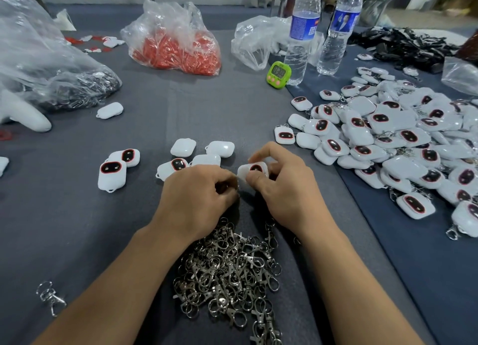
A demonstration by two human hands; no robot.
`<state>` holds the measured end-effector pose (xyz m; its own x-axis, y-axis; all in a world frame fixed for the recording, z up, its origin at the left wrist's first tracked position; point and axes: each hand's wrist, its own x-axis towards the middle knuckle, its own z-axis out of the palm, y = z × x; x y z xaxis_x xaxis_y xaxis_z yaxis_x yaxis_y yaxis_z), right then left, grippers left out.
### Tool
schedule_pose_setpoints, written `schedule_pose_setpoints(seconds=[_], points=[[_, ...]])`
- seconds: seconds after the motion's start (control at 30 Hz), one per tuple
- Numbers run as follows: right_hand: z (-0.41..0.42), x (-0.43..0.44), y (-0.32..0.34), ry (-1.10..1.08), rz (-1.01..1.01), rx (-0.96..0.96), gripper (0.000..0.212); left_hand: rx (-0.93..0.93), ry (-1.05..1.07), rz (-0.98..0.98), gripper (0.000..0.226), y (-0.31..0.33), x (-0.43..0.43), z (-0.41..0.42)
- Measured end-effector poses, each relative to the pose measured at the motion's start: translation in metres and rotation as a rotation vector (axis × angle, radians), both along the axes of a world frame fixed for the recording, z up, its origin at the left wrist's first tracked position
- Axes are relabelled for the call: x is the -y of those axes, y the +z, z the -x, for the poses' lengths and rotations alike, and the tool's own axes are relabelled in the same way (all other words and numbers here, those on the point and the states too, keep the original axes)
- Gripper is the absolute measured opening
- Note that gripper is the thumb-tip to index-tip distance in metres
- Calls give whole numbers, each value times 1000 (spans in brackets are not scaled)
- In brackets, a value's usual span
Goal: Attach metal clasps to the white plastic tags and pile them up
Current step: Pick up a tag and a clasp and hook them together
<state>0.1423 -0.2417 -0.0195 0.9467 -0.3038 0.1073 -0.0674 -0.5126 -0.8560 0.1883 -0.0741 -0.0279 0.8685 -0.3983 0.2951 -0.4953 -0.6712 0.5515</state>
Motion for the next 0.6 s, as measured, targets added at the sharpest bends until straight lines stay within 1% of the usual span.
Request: schedule_pose_setpoints(seconds=[0.13, 0.3, 0.6], points=[[0, 2, -1, 26, 49, 7, 9, -10, -5, -6, 22, 1, 0, 0], [0, 5, -3, 15, 4, 38, 11, -28, -14, -4, 22, 2, 0, 0], [-1, 8, -1, 78, 66, 21, 7, -26, -26, 8, 23, 3, 1, 2]])
